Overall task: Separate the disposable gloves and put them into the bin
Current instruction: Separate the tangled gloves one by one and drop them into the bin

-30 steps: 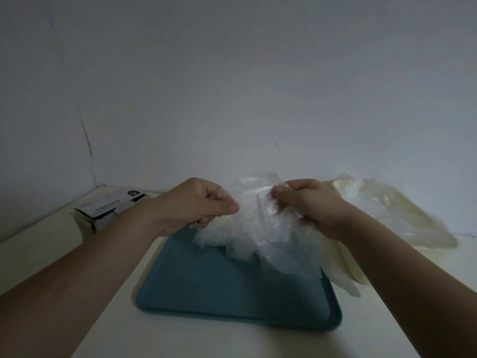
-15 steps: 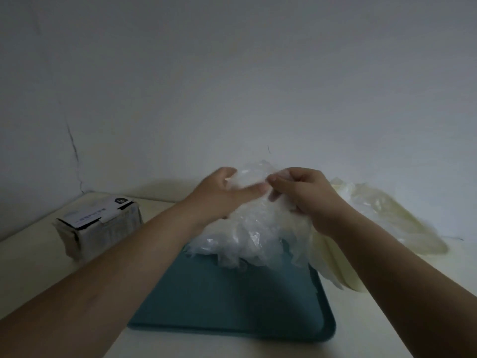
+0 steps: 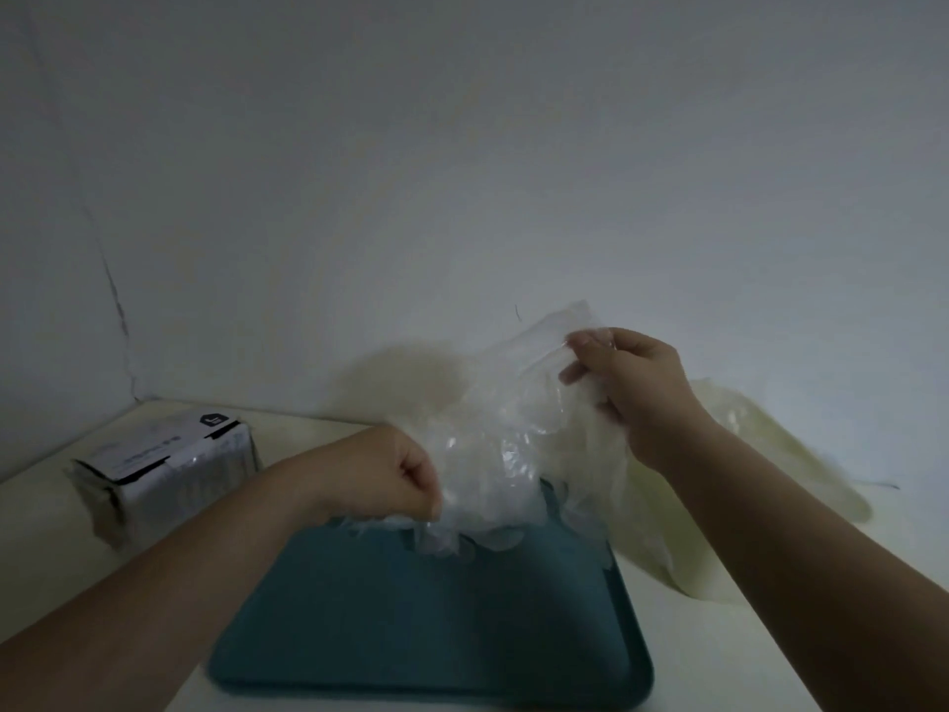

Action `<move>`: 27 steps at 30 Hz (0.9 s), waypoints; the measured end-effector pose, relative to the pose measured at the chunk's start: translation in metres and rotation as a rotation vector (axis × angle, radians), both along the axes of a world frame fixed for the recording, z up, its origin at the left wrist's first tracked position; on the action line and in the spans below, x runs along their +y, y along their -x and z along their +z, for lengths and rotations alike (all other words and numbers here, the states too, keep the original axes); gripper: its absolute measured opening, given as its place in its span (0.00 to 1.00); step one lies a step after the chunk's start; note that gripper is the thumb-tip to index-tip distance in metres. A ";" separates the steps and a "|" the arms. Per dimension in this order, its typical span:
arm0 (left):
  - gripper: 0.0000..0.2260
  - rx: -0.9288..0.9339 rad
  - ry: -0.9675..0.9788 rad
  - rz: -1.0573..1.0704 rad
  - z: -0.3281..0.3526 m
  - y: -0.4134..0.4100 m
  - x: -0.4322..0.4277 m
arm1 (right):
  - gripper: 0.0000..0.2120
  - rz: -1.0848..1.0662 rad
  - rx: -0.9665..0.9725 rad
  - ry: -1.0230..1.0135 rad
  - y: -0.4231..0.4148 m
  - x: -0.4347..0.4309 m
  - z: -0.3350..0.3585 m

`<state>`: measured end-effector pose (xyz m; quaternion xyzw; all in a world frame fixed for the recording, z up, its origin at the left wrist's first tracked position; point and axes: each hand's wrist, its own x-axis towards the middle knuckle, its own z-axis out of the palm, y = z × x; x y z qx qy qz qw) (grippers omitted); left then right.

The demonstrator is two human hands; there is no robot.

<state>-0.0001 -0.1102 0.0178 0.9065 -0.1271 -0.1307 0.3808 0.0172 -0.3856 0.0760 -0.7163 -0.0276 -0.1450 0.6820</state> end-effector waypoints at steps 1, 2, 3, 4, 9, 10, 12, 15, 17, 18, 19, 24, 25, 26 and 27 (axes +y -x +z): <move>0.03 -0.031 -0.029 0.034 -0.003 -0.001 0.002 | 0.06 0.004 0.007 -0.002 -0.001 0.000 0.000; 0.05 -0.106 0.015 0.117 -0.003 -0.004 0.003 | 0.06 0.022 0.013 0.007 -0.001 0.001 0.000; 0.06 -0.236 0.116 0.234 -0.001 -0.007 0.003 | 0.06 0.044 0.017 0.023 -0.001 0.002 0.000; 0.06 -0.421 0.215 0.350 0.005 -0.007 0.000 | 0.07 0.058 0.015 0.041 -0.002 0.003 0.000; 0.30 -0.782 0.179 0.139 0.038 0.021 -0.046 | 0.11 0.100 0.010 0.087 -0.004 0.015 0.003; 0.37 -0.788 0.009 0.056 0.036 0.023 -0.057 | 0.12 0.111 0.016 0.096 -0.004 0.018 0.005; 0.38 -0.877 -0.184 -0.026 0.025 0.017 -0.075 | 0.12 0.119 0.052 0.055 -0.005 0.021 0.006; 0.22 -0.985 -0.077 -0.045 0.013 0.004 -0.077 | 0.09 0.073 0.123 0.000 -0.006 0.018 0.008; 0.13 -1.083 -0.099 -0.108 0.001 0.001 -0.071 | 0.08 0.002 0.150 0.053 -0.006 0.011 0.009; 0.10 -1.121 -0.115 -0.140 -0.006 0.002 -0.066 | 0.07 -0.024 0.157 0.065 -0.007 0.007 0.009; 0.08 -1.122 -0.146 -0.169 -0.011 0.004 -0.060 | 0.07 -0.037 0.164 0.063 -0.008 0.004 0.008; 0.04 -0.463 -0.374 -0.335 -0.007 0.023 -0.036 | 0.11 -0.090 0.150 0.060 -0.016 0.000 0.004; 0.06 -0.311 -0.352 -0.345 -0.001 0.027 -0.033 | 0.11 -0.087 0.135 0.068 -0.017 0.000 0.003; 0.07 -0.203 -0.291 -0.345 0.006 0.029 -0.031 | 0.11 -0.075 0.119 0.071 -0.017 0.001 0.002; 0.08 -0.134 -0.190 -0.334 0.015 0.031 -0.029 | 0.11 -0.064 0.105 0.070 -0.017 0.001 0.001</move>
